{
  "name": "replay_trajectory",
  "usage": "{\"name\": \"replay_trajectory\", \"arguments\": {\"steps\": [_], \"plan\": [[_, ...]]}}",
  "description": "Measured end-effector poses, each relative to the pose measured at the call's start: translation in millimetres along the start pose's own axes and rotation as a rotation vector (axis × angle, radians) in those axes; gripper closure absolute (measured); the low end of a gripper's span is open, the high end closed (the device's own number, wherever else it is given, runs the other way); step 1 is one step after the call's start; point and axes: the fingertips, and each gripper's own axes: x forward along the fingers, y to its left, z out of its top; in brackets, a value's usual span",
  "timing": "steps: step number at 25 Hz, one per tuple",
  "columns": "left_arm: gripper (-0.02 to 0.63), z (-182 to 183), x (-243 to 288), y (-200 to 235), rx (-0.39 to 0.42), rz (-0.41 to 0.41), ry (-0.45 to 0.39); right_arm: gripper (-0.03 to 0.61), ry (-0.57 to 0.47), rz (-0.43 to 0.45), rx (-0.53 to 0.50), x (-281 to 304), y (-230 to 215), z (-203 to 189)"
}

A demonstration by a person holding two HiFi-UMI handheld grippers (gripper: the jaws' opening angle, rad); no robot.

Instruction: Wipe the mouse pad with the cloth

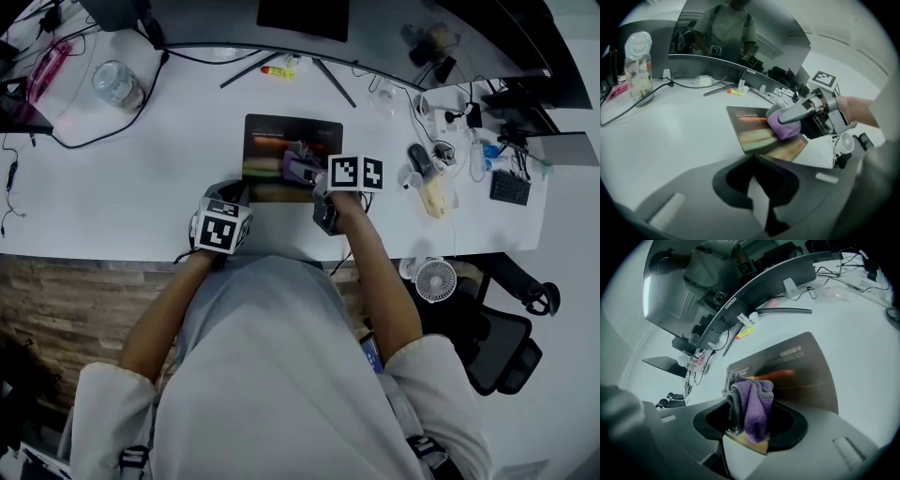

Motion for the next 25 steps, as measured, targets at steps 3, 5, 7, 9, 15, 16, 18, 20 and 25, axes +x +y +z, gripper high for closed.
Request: {"name": "replay_trajectory", "arguments": {"steps": [3, 5, 7, 9, 15, 16, 18, 20, 25], "plan": [[0.614, -0.1, -0.2, -0.1, -0.001, -0.001, 0.000, 0.362, -0.007, -0.005, 0.015, -6.0, -8.0, 0.3], [0.614, -0.1, -0.2, -0.2, -0.001, -0.001, 0.000, 0.362, -0.011, -0.007, 0.023, -9.9, -12.5, 0.2], [0.614, 0.0, 0.0, -0.3, -0.001, -0.001, -0.001, 0.362, -0.014, -0.012, 0.027, -14.0, -17.6, 0.8], [0.614, 0.0, 0.6, -0.2, 0.000, 0.000, -0.001, 0.363, -0.018, -0.021, 0.030, -18.1, -23.7, 1.9], [0.614, -0.6, 0.9, -0.2, 0.002, 0.001, -0.001, 0.364, -0.036, -0.057, 0.048, -32.7, -43.2, 3.2], [0.614, -0.8, 0.7, 0.0, 0.002, 0.002, -0.001, 0.364, -0.039, -0.061, 0.052, -34.7, -45.9, 3.2], [0.614, -0.6, 0.5, 0.4, 0.002, 0.003, -0.001, 0.364, -0.044, -0.068, 0.060, -38.2, -50.3, 3.8], [0.614, 0.0, 0.7, 0.1, 0.001, 0.002, -0.002, 0.364, -0.048, -0.075, 0.066, -41.5, -54.5, 4.4], [0.614, -0.3, 0.6, -1.5, 0.000, -0.001, 0.000, 0.362, -0.061, -0.090, 0.096, -49.5, -64.6, 4.8]]}}
